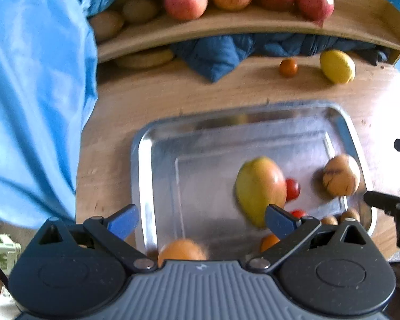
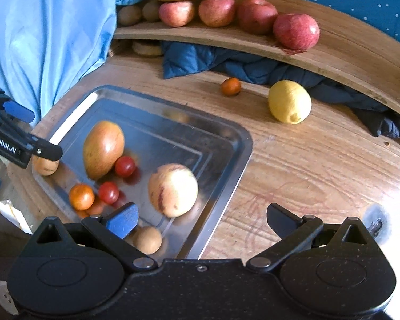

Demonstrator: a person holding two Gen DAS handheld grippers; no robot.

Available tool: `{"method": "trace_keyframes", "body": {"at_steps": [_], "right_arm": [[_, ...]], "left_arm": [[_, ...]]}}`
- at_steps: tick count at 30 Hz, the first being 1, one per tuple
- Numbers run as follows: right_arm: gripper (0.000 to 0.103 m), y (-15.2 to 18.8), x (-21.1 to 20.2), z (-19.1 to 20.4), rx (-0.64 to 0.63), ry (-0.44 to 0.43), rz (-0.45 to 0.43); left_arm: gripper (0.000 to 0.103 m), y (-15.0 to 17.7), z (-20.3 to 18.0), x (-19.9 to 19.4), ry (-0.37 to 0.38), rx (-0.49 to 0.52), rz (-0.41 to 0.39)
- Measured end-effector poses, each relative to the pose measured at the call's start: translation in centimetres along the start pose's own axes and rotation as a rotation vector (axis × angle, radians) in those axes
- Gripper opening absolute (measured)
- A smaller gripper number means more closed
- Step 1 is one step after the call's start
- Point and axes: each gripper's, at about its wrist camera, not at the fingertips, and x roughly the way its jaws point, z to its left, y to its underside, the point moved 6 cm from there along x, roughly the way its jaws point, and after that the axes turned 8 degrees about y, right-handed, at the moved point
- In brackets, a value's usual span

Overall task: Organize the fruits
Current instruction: 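Move left gripper to the small tangerine while right gripper approaches the yellow lemon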

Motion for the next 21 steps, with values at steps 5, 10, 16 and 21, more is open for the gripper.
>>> {"method": "trace_keyframes", "body": {"at_steps": [5, 10, 16, 21], "right_arm": [[0.102, -0.8, 0.3, -0.8, 0.027, 0.021, -0.008], [0.102, -1.8, 0.6, -2.0, 0.088, 0.076, -0.035], [0.102, -2.8, 1.1, -3.6, 0.169, 0.121, -0.050], [0.102, -3.6, 1.4, -4.5, 0.207, 0.156, -0.063]], "left_arm": [[0.102, -2.4, -0.6, 0.7, 0.021, 0.019, -0.028], [0.102, -4.7, -1.3, 1.3, 0.057, 0.006, -0.062], [0.102, -7.0, -2.7, 2.3, 0.109, 0.019, -0.084], [0.102, -8.6, -3.5, 3.5, 0.129, 0.031, -0.090]]}}
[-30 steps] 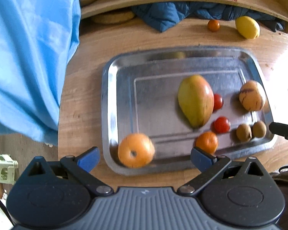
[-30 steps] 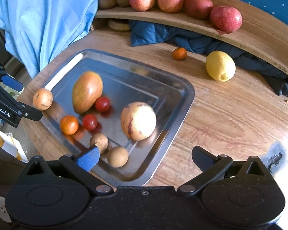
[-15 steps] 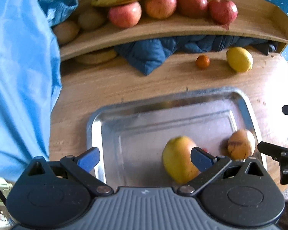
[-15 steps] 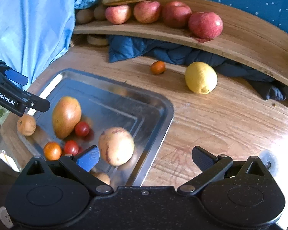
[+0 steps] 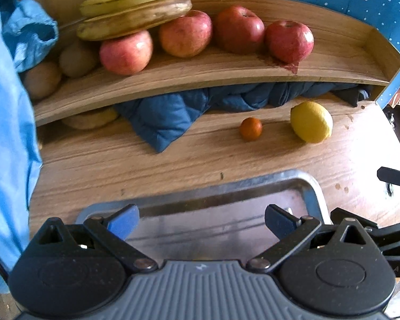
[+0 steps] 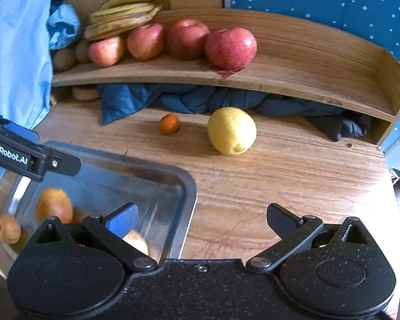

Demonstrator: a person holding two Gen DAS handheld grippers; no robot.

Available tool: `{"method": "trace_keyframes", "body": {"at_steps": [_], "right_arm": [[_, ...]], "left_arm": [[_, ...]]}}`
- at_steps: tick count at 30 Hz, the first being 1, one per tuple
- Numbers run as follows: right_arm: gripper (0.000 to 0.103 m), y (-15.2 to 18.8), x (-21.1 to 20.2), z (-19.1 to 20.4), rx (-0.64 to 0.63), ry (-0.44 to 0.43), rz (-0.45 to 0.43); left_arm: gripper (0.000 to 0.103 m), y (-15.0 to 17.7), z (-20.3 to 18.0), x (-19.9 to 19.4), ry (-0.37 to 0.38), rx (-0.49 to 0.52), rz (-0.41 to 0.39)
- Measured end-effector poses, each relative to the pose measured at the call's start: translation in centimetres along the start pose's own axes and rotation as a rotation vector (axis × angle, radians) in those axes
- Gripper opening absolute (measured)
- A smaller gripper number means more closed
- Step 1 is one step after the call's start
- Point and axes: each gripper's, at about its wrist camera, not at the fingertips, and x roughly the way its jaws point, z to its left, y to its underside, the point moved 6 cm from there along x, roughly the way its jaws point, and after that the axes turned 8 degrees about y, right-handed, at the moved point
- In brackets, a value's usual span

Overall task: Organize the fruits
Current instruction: 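Move left gripper to the small tangerine while right gripper approaches the yellow lemon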

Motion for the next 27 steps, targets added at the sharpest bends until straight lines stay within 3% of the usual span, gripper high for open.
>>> {"method": "trace_keyframes", "body": {"at_steps": [15, 27], "right_arm": [[0.102, -1.5, 1.8, -2.4, 0.097, 0.101, -0.011], [0.102, -3.1, 3.9, -1.7, 0.042, 0.152, -0.018]], "left_arm": [[0.102, -3.8, -1.7, 3.6, 0.054, 0.035, 0.001], [0.102, -5.4, -1.5, 6.1, 0.073, -0.003, 0.006]]}}
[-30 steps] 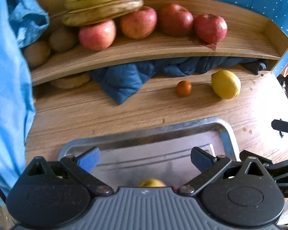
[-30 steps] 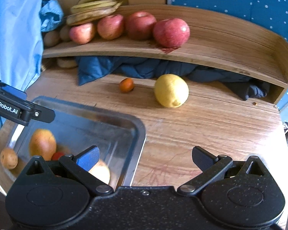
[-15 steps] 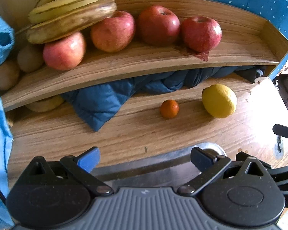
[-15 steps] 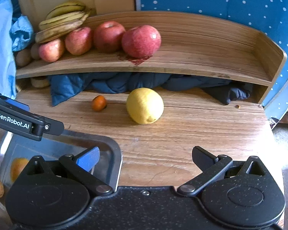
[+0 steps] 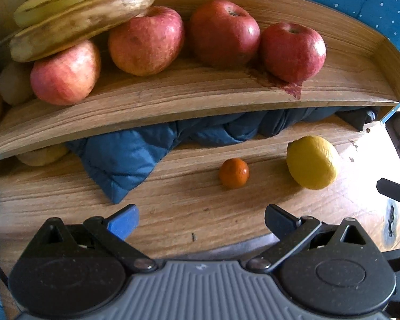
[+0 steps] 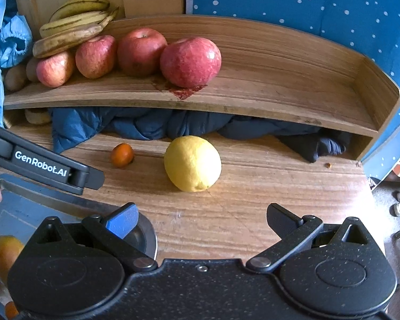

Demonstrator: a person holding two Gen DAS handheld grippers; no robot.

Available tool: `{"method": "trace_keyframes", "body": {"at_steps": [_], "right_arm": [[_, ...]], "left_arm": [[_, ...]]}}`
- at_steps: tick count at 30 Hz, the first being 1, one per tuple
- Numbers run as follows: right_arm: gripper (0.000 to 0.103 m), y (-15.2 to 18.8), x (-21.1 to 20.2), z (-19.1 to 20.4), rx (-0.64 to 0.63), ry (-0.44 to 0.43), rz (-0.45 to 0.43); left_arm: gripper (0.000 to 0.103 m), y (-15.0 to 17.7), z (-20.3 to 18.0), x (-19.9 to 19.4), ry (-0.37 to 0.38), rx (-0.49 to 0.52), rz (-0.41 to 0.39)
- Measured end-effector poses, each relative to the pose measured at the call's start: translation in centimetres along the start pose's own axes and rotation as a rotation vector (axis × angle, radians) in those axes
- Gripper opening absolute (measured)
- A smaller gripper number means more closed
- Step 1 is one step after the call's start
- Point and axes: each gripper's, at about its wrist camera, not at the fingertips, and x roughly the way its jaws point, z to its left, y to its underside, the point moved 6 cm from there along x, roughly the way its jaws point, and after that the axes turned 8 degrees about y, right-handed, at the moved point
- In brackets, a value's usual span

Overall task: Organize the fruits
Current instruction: 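Move left gripper to the small tangerine while right gripper approaches the yellow lemon, then close left gripper on the tangerine while right gripper closes on the lemon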

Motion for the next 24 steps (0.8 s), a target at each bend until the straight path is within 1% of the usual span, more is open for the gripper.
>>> {"method": "trace_keyframes", "body": {"at_steps": [10, 15, 19, 24], "right_arm": [[0.101, -1.3, 2.3, 0.3, -0.031, 0.016, 0.000], [0.097, -1.8, 3.4, 0.4, -0.039, 0.026, 0.005], [0.095, -2.0, 3.9, 0.4, -0.036, 0.025, 0.004], [0.089, -2.2, 4.4, 0.5, -0.032, 0.011, -0.001]], "left_arm": [[0.102, -1.5, -0.6, 1.9, 0.019, 0.010, -0.001], [0.102, -2.1, -0.6, 2.5, 0.026, 0.003, -0.004], [0.102, -2.4, -0.5, 2.7, 0.040, -0.005, -0.018], [0.096, -2.7, 0.2, 3.0, 0.054, -0.017, -0.031]]}}
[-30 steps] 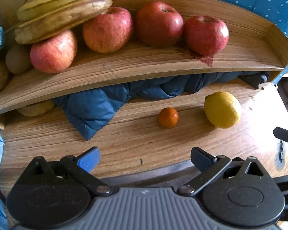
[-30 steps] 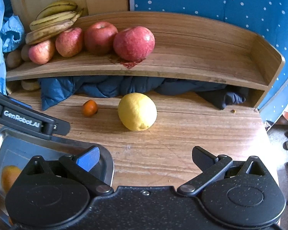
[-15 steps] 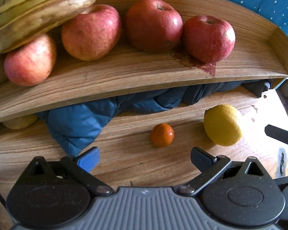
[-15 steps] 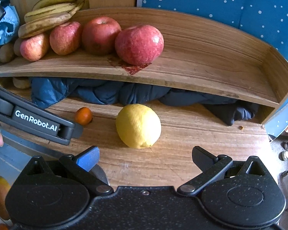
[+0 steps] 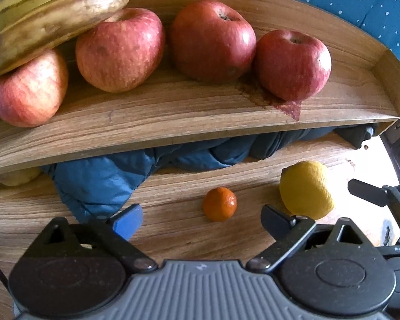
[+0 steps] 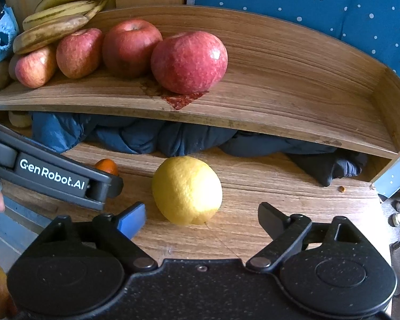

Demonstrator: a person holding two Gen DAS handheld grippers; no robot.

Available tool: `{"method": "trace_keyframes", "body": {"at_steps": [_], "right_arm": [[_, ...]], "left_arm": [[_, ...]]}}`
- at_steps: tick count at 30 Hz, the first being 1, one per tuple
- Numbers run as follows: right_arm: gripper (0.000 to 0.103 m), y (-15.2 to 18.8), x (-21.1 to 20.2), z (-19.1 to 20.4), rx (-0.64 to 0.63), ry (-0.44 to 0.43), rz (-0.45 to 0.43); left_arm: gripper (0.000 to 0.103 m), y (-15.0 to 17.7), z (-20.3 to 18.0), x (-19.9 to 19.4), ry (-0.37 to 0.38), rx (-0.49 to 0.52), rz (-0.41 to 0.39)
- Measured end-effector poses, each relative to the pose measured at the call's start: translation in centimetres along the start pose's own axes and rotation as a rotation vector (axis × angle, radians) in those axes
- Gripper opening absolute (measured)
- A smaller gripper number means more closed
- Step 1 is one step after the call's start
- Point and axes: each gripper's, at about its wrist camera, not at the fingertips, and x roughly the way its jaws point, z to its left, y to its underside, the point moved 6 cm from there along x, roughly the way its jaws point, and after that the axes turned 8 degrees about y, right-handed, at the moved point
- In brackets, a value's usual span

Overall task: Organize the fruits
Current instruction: 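Close left gripper on the tangerine while right gripper closes on the lemon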

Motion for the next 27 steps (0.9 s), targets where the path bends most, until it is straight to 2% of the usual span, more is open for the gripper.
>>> {"method": "trace_keyframes", "body": {"at_steps": [12, 20, 27], "right_arm": [[0.078, -0.6, 0.9, 0.8, -0.016, -0.021, -0.019], [0.071, -0.8, 1.3, 1.3, -0.020, -0.032, -0.022], [0.068, -0.8, 1.6, 1.2, -0.019, -0.042, -0.025]], "left_arm": [[0.076, 0.3, -0.6, 0.4, 0.042, 0.002, -0.006], [0.053, 0.1, -1.3, 1.4, 0.061, -0.001, -0.006], [0.043, 0.0, -1.4, 2.0, 0.069, -0.003, -0.009]]}}
